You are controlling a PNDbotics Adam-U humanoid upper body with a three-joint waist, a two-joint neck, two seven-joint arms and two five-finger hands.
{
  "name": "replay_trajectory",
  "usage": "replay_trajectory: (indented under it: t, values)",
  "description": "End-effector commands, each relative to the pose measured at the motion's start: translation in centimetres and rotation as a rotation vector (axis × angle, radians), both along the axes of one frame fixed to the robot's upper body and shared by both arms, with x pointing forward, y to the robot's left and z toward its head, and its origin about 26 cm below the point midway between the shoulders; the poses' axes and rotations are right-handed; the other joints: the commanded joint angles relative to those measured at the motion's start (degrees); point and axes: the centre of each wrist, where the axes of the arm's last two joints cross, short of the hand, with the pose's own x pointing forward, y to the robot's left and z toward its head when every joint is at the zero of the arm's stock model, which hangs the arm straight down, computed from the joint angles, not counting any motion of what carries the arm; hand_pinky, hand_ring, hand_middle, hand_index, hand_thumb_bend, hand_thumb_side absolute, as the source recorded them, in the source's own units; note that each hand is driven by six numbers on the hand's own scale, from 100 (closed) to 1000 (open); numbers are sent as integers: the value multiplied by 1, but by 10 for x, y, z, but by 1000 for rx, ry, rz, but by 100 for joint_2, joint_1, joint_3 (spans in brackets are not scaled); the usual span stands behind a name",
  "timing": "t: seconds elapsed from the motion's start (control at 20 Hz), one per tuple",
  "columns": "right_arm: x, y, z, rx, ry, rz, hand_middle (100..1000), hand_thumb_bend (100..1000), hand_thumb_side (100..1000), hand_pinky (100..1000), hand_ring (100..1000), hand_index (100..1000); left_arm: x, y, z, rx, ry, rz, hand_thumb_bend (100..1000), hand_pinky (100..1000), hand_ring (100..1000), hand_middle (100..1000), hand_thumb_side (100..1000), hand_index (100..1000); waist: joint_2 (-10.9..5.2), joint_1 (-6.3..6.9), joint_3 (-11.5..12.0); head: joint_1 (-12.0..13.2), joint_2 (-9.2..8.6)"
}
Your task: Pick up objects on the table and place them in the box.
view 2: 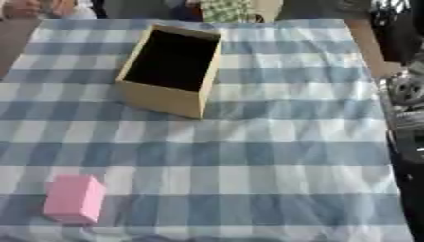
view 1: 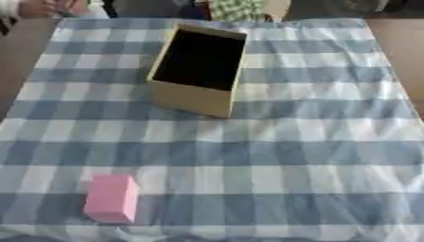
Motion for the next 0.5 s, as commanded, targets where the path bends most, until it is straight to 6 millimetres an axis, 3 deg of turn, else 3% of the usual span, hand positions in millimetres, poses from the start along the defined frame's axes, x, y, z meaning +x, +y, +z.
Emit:
replay_trajectory:
  t: [0.05, 0.5]
  values:
    - [-3, -2, 10, -35, -20, 1, 706, 100, 919, 852, 705, 761, -1, 2, 12, 107, 57, -38, 1000, 742, 736, 694, 898, 870, -92, 23, 11, -13, 37]
    - [-3, -2, 10, -39, -14, 1, 705, 100, 920, 852, 705, 761, -1, 3, 20, 230, 250, -100, 1000, 789, 770, 725, 775, 880, -121, 52, 5, -20, 37]
